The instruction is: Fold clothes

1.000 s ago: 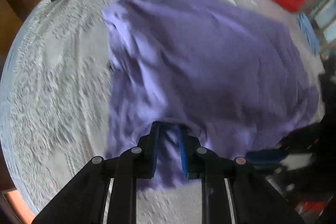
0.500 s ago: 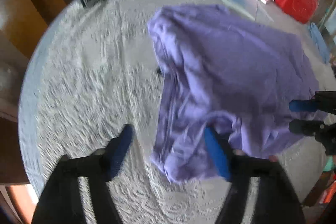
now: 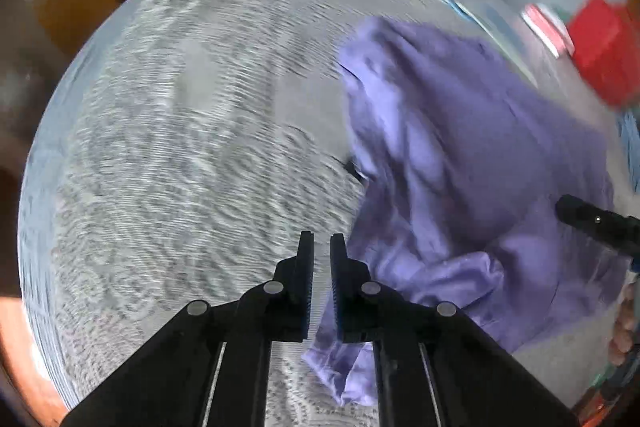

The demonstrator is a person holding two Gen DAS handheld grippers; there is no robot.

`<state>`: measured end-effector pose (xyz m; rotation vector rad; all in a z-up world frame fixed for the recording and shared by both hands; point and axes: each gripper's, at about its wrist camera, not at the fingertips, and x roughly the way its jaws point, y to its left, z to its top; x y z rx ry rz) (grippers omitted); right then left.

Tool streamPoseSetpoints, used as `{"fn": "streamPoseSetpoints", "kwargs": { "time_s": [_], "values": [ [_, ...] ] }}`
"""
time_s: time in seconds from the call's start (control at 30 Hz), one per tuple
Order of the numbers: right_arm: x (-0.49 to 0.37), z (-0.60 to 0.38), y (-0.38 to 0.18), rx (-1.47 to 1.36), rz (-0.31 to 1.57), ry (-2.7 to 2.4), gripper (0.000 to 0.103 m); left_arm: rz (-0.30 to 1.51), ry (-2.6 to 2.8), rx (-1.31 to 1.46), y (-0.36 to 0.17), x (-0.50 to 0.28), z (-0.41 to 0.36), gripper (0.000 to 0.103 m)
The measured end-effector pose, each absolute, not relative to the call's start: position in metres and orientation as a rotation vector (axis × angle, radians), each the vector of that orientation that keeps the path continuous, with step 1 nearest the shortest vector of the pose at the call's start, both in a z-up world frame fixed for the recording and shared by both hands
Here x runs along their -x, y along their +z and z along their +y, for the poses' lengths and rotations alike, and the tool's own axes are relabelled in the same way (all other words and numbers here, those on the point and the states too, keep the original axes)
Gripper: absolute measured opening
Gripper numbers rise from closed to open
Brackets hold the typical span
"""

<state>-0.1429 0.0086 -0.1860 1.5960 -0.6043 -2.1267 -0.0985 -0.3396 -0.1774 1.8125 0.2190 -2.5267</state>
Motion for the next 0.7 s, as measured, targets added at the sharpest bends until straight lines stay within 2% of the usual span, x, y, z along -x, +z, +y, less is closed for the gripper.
{"fn": "streamPoseSetpoints", "kwargs": {
  "time_s": [0.07,0.1,0.13,0.2,0.23,0.3,0.37,0.4,0.47,0.5,0.53,0.6,0.63,0.67,0.7],
  "values": [
    [0.143,0.02,-0.185,-1.605,-0.58,-2.141,0.033,0.171,-2.583,-1.808,-0.166,0.093,-0.334,0.015],
    [0.14,0.024,-0.182,-1.606,-0.552,-2.141,0.035,0.15,-2.613,-1.816,-0.162,0.09,-0.328,0.026],
    [0.136,0.027,-0.179,-1.605,-0.527,-2.135,0.036,0.129,-2.643,-1.827,-0.159,0.087,-0.322,0.043],
    [0.126,0.034,-0.174,-1.61,-0.462,-2.134,0.036,0.071,-2.71,-1.845,-0.154,0.081,-0.306,0.064],
    [0.12,0.04,-0.171,-1.621,-0.423,-2.151,0.036,0.029,-2.736,-1.853,-0.154,0.08,-0.295,0.066],
    [0.109,0.059,-0.165,-1.645,-0.376,-2.2,0.038,-0.047,-2.761,-1.874,-0.153,0.082,-0.276,0.066],
    [0.096,0.086,-0.163,-1.68,-0.35,-2.283,0.053,-0.109,-2.756,-1.907,-0.161,0.084,-0.262,0.066],
    [0.088,0.103,-0.161,-1.698,-0.341,-2.329,0.057,-0.143,-2.746,-1.931,-0.169,0.086,-0.252,0.066],
    [0.072,0.138,-0.157,-1.734,-0.337,-2.421,0.064,-0.162,-2.728,-1.967,-0.18,0.09,-0.242,0.042],
    [0.064,0.156,-0.158,-1.76,-0.345,-2.452,0.064,-0.151,-2.686,-1.988,-0.187,0.092,-0.241,0.015],
    [0.057,0.172,-0.159,-1.788,-0.351,-2.475,0.064,-0.134,-2.635,-2.009,-0.195,0.094,-0.241,0.012],
    [0.047,0.194,-0.172,-1.869,-0.332,-2.434,0.051,-0.002,-2.598,-2.008,-0.198,0.098,-0.254,0.012],
    [0.042,0.205,-0.18,-1.915,-0.321,-2.412,0.024,0.054,-2.565,-1.995,-0.197,0.1,-0.263,0.012],
    [0.04,0.213,-0.19,-1.977,-0.314,-2.39,0.004,0.088,-2.541,-1.956,-0.192,0.102,-0.274,0.012],
    [0.037,0.225,-0.195,-2.01,-0.347,-2.384,0.0,0.118,-2.521,-1.911,-0.186,0.103,-0.285,0.012]
  ]
}}
